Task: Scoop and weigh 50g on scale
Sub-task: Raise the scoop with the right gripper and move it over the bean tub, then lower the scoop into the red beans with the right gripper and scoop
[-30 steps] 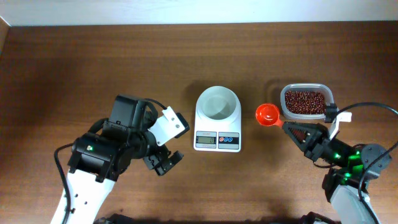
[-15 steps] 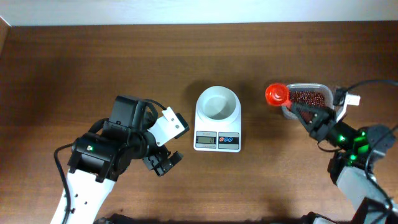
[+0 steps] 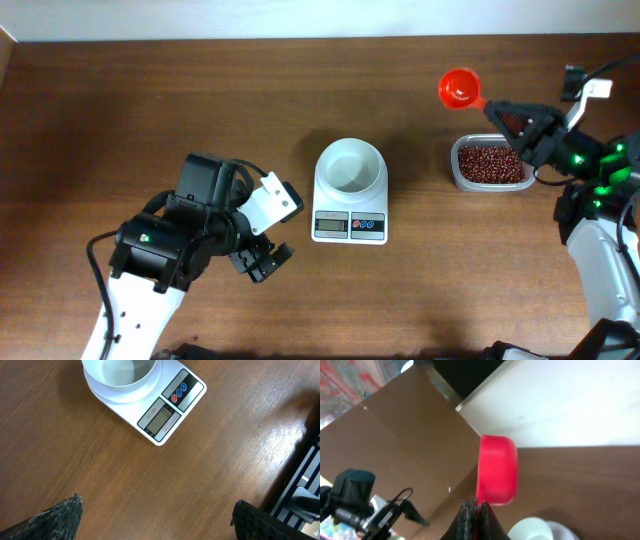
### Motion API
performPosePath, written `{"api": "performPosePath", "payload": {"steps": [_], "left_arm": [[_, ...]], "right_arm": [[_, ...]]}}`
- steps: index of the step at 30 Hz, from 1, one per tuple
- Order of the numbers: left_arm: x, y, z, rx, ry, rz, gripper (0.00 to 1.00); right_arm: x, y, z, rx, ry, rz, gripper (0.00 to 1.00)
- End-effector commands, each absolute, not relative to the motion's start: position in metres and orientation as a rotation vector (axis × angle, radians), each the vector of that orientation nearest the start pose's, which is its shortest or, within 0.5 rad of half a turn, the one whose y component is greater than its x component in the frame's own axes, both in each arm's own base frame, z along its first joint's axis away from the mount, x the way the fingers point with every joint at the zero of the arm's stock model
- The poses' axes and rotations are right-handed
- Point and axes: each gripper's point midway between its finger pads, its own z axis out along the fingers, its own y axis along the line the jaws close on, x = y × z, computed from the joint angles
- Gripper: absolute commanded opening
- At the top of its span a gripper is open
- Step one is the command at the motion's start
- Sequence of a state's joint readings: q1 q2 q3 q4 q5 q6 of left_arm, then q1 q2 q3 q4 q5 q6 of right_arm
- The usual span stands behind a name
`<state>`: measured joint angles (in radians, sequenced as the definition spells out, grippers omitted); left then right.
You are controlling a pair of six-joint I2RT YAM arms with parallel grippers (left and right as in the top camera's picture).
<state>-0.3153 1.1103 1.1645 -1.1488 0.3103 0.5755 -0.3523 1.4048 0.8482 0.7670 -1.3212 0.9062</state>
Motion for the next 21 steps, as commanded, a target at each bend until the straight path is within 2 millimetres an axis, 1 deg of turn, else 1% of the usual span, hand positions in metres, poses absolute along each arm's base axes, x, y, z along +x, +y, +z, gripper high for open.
{"api": "performPosePath", "payload": {"steps": [1,2,4,7,8,10,13,15,16,17,19,20,21], "left_arm": [[0.226,-0.128,0.221,1.188,2.300,-0.318,0.99],[0.226,-0.128,0.221,1.188,2.300,-0.318,0.99],[0.226,-0.128,0.221,1.188,2.300,-0.318,0.99],[0.226,-0.128,0.221,1.188,2.300,-0.318,0.99],[0.226,-0.128,0.221,1.188,2.300,-0.318,0.99],[0.226,-0.128,0.221,1.189,2.300,-0.318,0.99],[0.226,-0.128,0.221,1.188,2.300,-0.318,0.99],[0.226,-0.128,0.221,1.188,2.300,-0.318,0.99],[0.226,-0.128,0.221,1.188,2.300,-0.318,0.99],[0.226,-0.128,0.221,1.188,2.300,-0.318,0.99],[0.226,-0.128,0.221,1.189,2.300,-0.318,0.99],[0.226,-0.128,0.221,1.188,2.300,-0.318,0.99],[0.226,-0.128,0.221,1.188,2.300,-0.318,0.99]], "right_arm": [[0.398,0.020,0.326,-0.042,1.616,1.167,0.04],[0.408,0.012,0.320,0.018,1.620,1.099,0.04],[0.421,0.003,0.302,0.083,1.664,0.981,0.04],[0.428,0.009,0.270,0.046,1.803,0.829,0.04],[0.428,0.010,0.263,0.035,1.861,0.781,0.04],[0.428,0.011,0.260,0.014,1.952,0.697,0.04],[0.421,0.010,0.273,-0.061,2.064,0.572,0.04],[0.414,0.000,0.280,-0.089,2.141,0.429,0.04],[0.409,-0.009,0.283,-0.110,2.193,0.312,0.04],[0.404,-0.014,0.283,-0.132,2.226,0.239,0.04],[0.391,-0.022,0.276,-0.204,2.308,0.103,0.04],[0.382,-0.022,0.266,-0.276,2.357,0.064,0.04],[0.376,-0.022,0.260,-0.306,2.389,0.053,0.04]]}}
